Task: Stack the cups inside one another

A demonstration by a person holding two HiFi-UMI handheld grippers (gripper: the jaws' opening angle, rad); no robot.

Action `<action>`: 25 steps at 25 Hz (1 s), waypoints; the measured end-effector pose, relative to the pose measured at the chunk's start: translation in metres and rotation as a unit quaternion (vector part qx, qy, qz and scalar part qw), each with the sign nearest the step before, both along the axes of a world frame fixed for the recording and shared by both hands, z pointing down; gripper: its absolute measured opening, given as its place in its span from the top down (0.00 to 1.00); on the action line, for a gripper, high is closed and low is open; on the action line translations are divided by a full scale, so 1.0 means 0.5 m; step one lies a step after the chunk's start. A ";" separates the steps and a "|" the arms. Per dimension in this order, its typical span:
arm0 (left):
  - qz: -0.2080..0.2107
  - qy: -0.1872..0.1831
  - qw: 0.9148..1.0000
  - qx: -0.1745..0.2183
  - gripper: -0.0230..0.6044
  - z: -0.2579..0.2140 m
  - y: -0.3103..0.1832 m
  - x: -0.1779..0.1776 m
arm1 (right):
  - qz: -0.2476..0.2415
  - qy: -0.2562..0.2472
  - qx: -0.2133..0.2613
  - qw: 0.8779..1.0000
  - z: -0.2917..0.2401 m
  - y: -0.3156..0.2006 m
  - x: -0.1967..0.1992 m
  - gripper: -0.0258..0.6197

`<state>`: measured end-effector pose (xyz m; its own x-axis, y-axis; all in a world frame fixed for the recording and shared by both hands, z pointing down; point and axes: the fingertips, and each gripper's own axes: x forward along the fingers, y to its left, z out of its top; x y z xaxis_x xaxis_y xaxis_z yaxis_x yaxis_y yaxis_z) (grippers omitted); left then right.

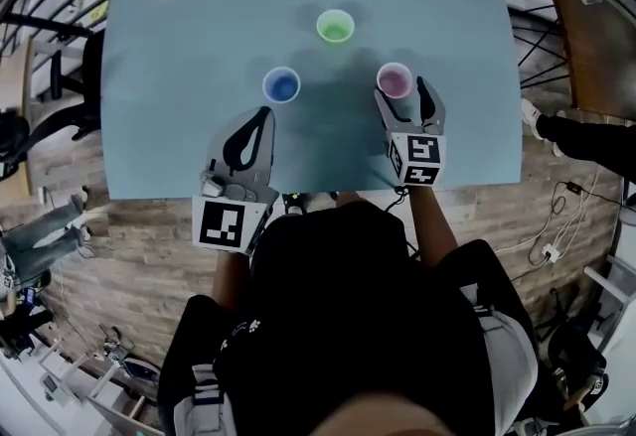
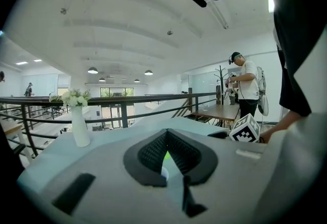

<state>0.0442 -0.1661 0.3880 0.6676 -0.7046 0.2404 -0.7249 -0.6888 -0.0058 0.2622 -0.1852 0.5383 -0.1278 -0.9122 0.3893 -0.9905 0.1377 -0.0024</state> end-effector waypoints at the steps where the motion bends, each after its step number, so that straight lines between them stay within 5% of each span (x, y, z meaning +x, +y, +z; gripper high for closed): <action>1: -0.002 0.000 1.000 -0.001 0.99 0.001 0.000 -0.002 | -0.001 0.000 -0.003 1.000 0.005 -0.002 0.000 0.38; 25: -0.056 -0.001 0.998 0.005 0.99 -0.007 -0.005 -0.077 | -0.027 0.014 -0.015 0.999 0.030 -0.028 -0.020 0.40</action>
